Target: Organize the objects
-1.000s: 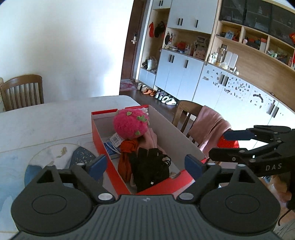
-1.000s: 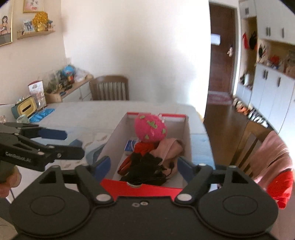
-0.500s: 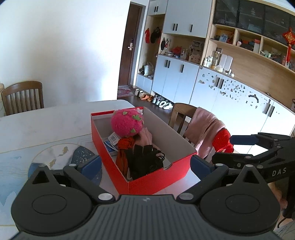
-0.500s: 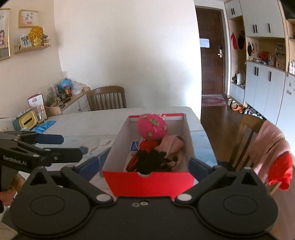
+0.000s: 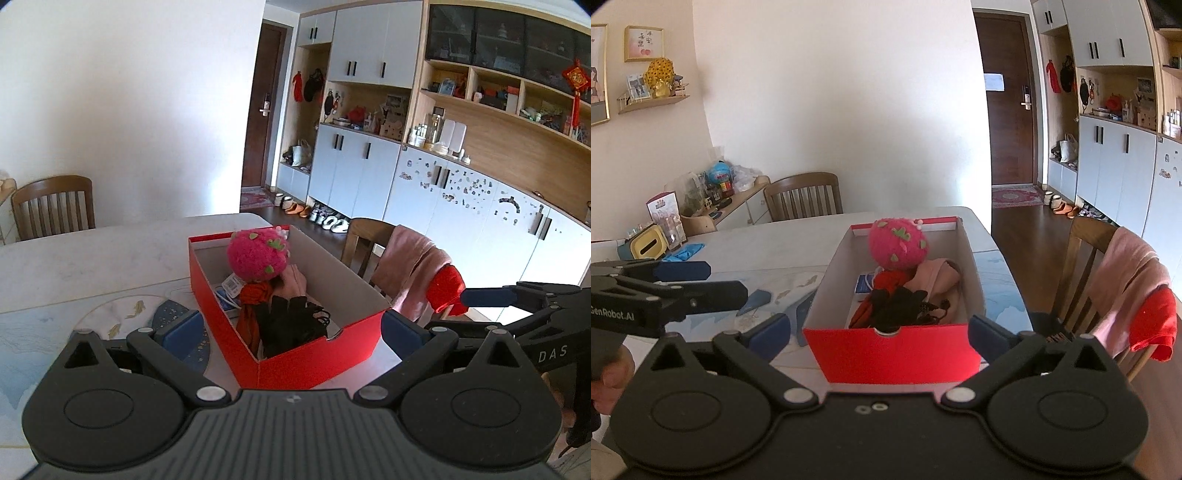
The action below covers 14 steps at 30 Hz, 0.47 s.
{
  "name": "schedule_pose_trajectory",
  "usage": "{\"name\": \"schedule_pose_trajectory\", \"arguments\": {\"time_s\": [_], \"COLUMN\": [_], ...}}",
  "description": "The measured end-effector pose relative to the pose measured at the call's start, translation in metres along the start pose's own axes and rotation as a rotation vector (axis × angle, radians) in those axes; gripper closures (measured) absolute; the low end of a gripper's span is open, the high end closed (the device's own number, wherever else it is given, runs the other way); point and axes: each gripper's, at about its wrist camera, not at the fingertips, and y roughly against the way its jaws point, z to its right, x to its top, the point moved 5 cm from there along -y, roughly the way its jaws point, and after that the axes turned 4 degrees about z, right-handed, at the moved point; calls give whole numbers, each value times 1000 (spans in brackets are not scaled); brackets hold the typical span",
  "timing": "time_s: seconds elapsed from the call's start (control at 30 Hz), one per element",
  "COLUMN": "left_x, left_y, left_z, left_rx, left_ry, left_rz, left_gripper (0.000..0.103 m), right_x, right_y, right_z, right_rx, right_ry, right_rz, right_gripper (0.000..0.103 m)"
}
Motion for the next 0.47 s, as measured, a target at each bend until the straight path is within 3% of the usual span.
{"name": "schedule_pose_trajectory", "arguments": {"time_s": [0.47], "left_x": [-2], "left_y": [-1], "left_z": [-8], "left_rx": [38], "left_ry": [25], "left_rz": [7], "left_gripper": [0], "right_x": [-4], "right_y": [1], "right_z": [0], "right_rx": [-9], "right_ry": [6], "right_rz": [-16], "right_gripper": [1]}}
